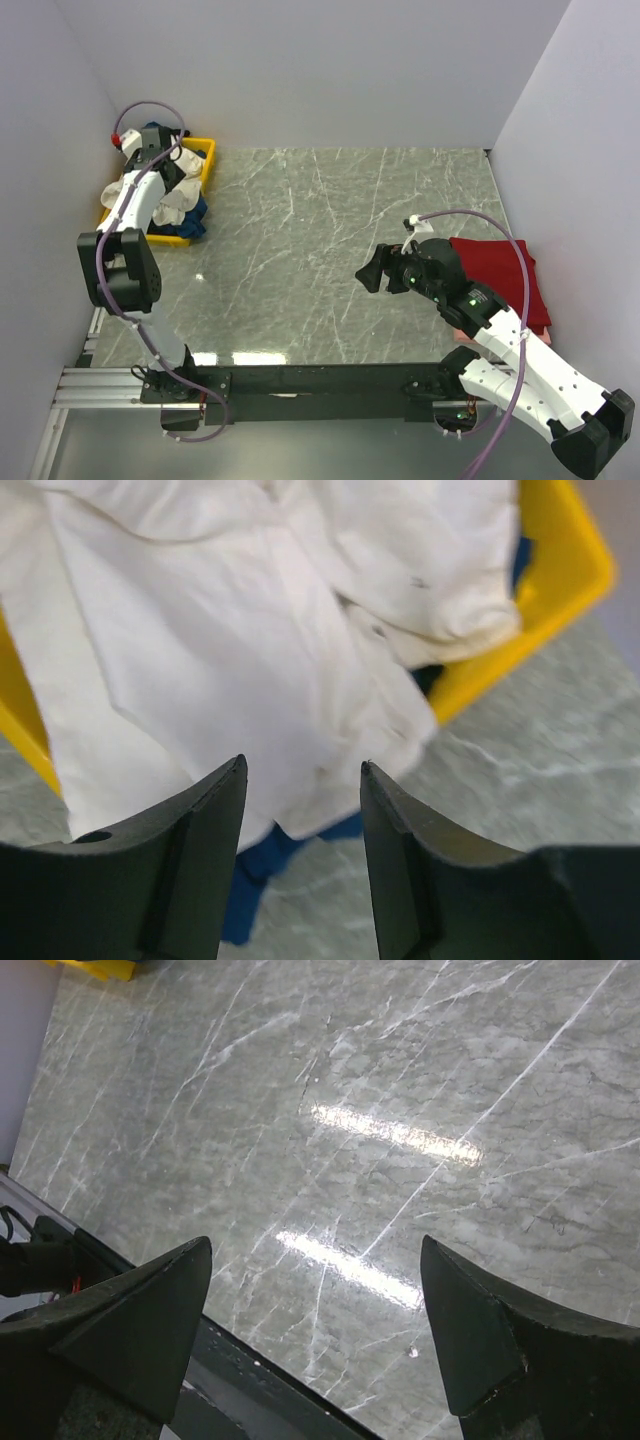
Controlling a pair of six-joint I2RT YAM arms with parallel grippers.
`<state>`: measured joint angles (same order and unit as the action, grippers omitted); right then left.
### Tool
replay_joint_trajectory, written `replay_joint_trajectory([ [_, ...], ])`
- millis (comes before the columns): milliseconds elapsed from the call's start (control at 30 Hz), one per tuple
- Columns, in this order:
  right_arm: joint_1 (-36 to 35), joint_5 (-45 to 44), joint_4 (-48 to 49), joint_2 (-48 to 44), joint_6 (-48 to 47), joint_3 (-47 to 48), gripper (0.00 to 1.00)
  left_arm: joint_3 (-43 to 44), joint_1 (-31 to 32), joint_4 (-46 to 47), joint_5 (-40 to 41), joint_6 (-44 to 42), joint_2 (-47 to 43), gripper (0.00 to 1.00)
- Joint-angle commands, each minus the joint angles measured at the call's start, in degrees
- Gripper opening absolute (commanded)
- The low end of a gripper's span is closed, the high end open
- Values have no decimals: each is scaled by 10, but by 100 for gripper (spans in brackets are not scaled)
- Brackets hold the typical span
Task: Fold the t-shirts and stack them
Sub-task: Grab the tshirt from the pile
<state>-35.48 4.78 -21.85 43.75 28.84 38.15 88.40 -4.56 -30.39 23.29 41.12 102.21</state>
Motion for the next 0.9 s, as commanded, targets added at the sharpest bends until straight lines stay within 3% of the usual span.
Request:
replay_joint_trajectory([
  [0, -2, 3, 16, -7, -8, -4, 91, 25, -14, -23, 56, -17, 18, 55],
  [467, -2, 3, 22, 3, -7, -5, 91, 4, -51, 4, 53, -27, 77, 53],
  [533, -2, 3, 21, 5, -8, -5, 91, 9, -52, -4, 45, -27, 85, 46],
  [567, -2, 3, 21, 5, -7, -5, 91, 14, -51, -5, 44, -28, 87, 34],
  [633, -2, 3, 20, 7, -7, -5, 91, 16, -51, -8, 36, -31, 82, 20],
  [667, -1, 3, 20, 7, -7, -4, 91, 19, -52, -10, 34, -33, 74, 5],
  [700, -1, 4, 19, 8, -8, -4, 91, 22, -51, -12, 31, -35, 68, 1],
  [867, -2, 5, 17, 12, -8, 0, 91, 50, -52, -32, 11, -51, 12, 1],
])
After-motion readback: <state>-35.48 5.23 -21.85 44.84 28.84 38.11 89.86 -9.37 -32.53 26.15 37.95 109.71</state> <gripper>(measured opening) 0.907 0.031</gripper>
